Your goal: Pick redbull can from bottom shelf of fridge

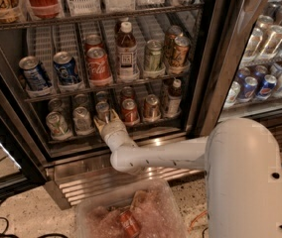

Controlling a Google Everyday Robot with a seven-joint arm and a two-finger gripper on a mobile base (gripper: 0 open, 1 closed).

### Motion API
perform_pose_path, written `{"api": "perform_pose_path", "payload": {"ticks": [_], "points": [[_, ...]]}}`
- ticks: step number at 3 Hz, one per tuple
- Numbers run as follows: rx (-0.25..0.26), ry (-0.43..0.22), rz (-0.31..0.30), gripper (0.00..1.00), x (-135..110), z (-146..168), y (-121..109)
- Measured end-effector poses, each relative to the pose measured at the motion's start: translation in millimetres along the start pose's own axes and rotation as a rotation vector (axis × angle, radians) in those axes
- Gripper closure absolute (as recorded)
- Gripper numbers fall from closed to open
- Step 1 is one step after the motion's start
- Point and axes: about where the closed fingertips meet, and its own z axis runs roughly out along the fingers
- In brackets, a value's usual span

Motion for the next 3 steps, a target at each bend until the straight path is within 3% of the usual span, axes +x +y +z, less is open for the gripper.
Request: {"api": "perform_pose_path", "payload": {"ticks": [2, 3], "points": [[-0.022, 0.008, -0.018, 1.00, 0.6, 0.5, 4.1], [-0.049, 0.014, -0.033, 1.00, -6.8, -8.4, 2.7]]}}
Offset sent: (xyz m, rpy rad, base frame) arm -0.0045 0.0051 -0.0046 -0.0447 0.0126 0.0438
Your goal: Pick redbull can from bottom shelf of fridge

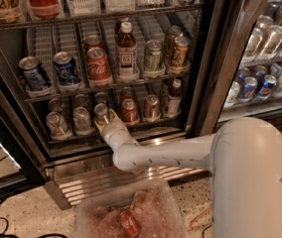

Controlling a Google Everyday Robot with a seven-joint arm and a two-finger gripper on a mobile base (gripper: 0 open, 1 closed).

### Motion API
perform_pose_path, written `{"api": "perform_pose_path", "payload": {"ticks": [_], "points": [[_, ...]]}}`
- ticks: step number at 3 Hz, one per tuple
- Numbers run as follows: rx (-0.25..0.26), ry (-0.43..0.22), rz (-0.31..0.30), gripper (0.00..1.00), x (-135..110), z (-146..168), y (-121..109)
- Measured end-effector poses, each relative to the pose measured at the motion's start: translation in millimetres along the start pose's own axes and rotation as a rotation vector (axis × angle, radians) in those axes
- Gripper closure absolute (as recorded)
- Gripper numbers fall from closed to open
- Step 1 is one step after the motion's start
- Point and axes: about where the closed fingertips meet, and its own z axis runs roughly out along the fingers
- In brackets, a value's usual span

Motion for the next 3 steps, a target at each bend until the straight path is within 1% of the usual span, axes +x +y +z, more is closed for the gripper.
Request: {"api": "perform_pose_path", "payload": {"ticks": [2, 3], "points": [[-0.039, -0.026, -0.011, 1.00, -22.7, -22.8, -5.0], [-0.066, -0.029, -0.017, 1.00, -26.7, -31.0, -5.2]]}}
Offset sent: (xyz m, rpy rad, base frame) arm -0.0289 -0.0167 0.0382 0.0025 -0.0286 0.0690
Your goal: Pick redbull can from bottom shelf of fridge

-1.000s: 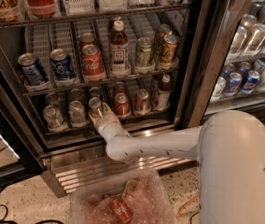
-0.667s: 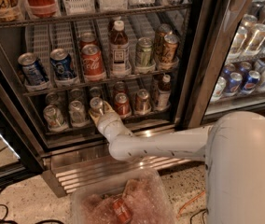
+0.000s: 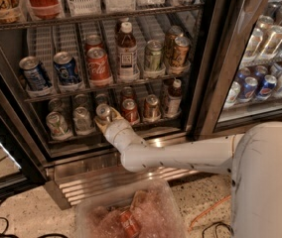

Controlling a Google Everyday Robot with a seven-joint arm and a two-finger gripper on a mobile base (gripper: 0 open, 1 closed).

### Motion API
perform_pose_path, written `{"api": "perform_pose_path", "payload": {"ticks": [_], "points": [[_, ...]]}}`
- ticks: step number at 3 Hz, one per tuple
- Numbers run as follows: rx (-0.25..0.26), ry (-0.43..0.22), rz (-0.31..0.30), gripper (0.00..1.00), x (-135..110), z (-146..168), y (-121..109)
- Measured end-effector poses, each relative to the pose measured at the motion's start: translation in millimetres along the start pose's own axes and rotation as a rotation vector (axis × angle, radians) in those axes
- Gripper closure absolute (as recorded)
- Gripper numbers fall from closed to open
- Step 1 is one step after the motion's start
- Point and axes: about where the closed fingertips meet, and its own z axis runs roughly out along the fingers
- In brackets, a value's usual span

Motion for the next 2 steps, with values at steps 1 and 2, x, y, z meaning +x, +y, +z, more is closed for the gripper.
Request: {"api": "perform_pose_path", "payload": {"ticks": [1, 2], "points": [[-0.060, 0.012, -0.009, 1.00, -1.9, -10.0, -3.0], [-0.145, 0.039, -0.014, 1.00, 0.2, -23.2, -2.7]]}}
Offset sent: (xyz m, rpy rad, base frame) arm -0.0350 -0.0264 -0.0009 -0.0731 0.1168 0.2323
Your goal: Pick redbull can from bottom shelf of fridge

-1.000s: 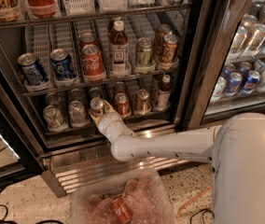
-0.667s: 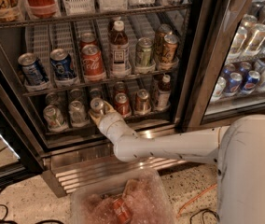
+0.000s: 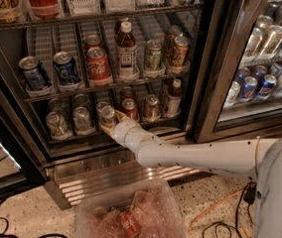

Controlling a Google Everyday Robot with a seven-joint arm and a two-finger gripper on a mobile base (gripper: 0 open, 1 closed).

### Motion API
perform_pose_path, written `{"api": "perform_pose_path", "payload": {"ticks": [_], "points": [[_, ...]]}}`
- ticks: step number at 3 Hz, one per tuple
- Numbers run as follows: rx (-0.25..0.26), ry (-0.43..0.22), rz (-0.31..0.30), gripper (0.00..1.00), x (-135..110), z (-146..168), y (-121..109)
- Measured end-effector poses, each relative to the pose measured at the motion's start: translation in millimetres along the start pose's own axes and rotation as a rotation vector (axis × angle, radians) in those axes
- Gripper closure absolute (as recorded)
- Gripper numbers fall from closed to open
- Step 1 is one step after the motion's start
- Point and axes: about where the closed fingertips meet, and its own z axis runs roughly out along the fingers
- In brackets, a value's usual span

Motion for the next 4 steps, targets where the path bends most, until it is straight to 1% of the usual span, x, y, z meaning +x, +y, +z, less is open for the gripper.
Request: {"api": "perform_pose_path", "payload": {"ticks": [1, 2, 4], "points": [[-0.072, 0.023, -0.014, 1.00, -0.8, -15.7, 2.5], [-0.108, 0.040, -0.023, 1.00, -3.6, -33.0, 5.2], [-0.155, 0.068, -0.027, 1.00, -2.8, -55.6, 8.7]]}}
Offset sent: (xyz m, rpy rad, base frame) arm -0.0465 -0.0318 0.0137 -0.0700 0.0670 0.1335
